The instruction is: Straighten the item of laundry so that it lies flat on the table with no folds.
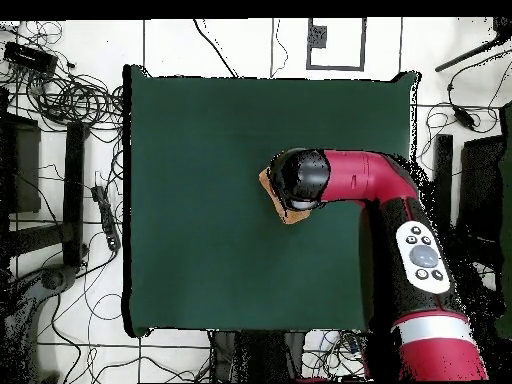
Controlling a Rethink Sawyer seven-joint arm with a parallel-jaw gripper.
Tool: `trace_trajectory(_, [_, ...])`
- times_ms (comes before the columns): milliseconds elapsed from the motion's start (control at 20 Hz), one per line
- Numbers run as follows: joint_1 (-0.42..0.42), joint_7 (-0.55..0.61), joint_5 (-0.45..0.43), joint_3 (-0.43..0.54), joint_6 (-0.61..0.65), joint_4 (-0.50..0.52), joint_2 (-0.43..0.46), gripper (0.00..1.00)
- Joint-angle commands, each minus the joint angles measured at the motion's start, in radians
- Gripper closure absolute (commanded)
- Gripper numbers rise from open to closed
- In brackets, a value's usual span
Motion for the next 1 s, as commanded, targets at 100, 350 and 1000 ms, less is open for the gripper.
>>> trace_trajectory(100, [0.052,-0.051,-0.002,0.093,0.03,0.002,0.041,0.0])
trace_trajectory(350, [0.057,-0.048,-0.007,0.089,0.02,-0.002,0.045,0.0])
trace_trajectory(1000, [0.058,-0.046,-0.014,0.087,0.004,-0.007,0.052,0.0])
